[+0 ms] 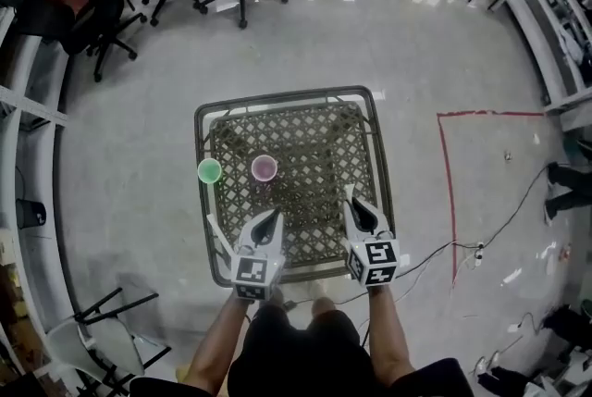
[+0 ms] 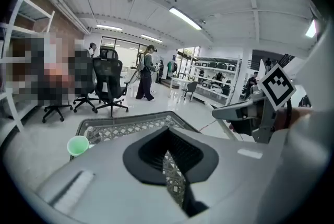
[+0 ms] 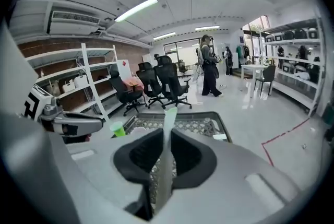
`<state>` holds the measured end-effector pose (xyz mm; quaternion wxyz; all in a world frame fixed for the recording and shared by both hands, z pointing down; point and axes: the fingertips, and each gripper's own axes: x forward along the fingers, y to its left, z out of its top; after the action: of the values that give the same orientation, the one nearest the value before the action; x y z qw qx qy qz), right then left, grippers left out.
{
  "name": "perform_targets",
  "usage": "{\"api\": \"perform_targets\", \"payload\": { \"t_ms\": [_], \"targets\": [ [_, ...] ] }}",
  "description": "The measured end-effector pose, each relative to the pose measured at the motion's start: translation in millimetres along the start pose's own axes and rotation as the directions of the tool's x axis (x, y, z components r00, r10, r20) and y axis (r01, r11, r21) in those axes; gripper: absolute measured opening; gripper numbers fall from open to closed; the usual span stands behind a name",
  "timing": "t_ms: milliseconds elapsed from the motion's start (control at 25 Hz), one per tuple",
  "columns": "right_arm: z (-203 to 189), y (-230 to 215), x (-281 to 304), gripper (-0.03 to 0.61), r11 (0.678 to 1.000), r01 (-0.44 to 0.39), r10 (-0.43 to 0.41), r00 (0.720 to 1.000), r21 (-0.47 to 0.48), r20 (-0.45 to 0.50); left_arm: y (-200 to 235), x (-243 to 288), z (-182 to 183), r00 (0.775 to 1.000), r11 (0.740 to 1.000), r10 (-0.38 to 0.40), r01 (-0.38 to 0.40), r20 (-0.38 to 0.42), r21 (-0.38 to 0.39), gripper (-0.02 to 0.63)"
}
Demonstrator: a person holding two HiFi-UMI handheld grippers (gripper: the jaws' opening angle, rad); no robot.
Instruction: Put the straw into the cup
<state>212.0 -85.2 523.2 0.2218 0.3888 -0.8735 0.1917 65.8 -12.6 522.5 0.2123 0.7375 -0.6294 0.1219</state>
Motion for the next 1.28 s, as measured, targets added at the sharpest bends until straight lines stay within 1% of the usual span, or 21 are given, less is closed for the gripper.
{"api": "perform_targets", "payload": {
  "t_ms": [320,480,640,880,1000,1120,1280],
  "targets": [
    [68,54,0,0.054,0.998,-0.048,0.053,0.991,-0.044,0.127,37,-32,48,0.997,0.999,0.035,-0.035,0.066,0.0,0.006],
    [93,82,6,0.054,0.996,-0.069,0.078,0.982,-0.058,0.172,60,-47,64,0.994,0.998,0.057,-0.057,0.097,-0.001,0.006],
    [114,109,13,0.052,0.993,-0.088,0.102,0.97,-0.073,0.221,80,-60,72,0.991,0.998,0.07,-0.07,0.118,-0.006,0.006],
    [147,139,27,0.052,0.989,-0.112,0.138,0.942,-0.1,0.306,106,-74,80,0.985,0.996,0.089,-0.088,0.145,-0.016,0.006],
    [159,147,32,0.052,0.987,-0.118,0.148,0.926,-0.106,0.348,113,-75,79,0.984,0.996,0.09,-0.089,0.151,-0.018,0.006],
    [168,149,42,0.052,0.986,-0.133,0.163,0.914,-0.105,0.371,118,-72,80,0.982,0.995,0.097,-0.094,0.161,-0.026,0.006],
    [172,145,60,0.051,0.982,-0.161,0.187,0.899,-0.099,0.396,125,-62,76,0.981,0.991,0.13,-0.131,0.146,-0.006,0.006]
  ]
}}
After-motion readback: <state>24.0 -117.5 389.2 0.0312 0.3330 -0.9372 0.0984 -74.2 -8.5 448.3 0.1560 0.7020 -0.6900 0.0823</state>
